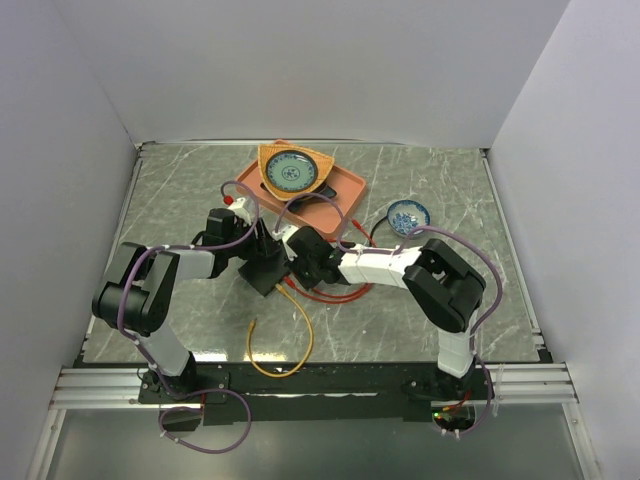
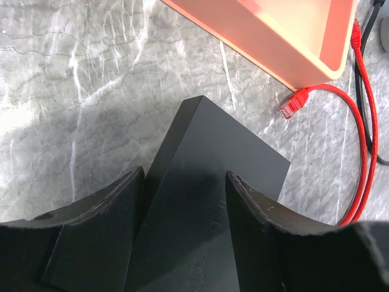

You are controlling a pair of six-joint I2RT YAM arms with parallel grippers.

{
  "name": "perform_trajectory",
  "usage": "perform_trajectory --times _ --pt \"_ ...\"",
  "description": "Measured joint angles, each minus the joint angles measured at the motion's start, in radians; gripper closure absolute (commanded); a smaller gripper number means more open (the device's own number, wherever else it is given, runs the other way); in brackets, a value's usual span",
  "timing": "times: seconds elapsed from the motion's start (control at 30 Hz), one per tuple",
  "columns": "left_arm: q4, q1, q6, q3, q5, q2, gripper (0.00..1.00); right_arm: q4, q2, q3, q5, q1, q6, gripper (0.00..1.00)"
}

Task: Insert the plug into the switch port

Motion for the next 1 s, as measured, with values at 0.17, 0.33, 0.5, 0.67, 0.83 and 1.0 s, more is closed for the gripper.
perform_trajectory --times 0.17,0.33,0.5,0.67,0.83,1.0 --pt "0.003 0.005 0.001 -0.001 0.0 0.002 0.42 -0.011 0.006 0.014 0.008 0.0 -0.001 1.0" --pt "0.003 0.006 0.001 -0.001 -0.001 0.002 0.42 -0.026 0.013 0.03 0.01 0.0 -0.009 1.0" --pt "0.004 0.006 0.005 -0.001 -0.002 0.002 0.43 -0.026 0.014 0.031 0.006 0.0 -0.02 1.0" --pt "0.008 0.007 0.008 -0.002 -0.005 0.004 0.44 -0.046 0.016 0.048 -0.003 -0.001 -0.034 1.0" --pt "0.009 0.007 0.011 -0.002 -0.007 0.005 0.45 -0.068 0.02 0.066 -0.014 -0.007 -0.038 1.0" --pt "0.016 0.011 0.018 -0.002 -0.01 0.008 0.45 -0.108 0.042 0.109 -0.021 -0.015 -0.039 1.0"
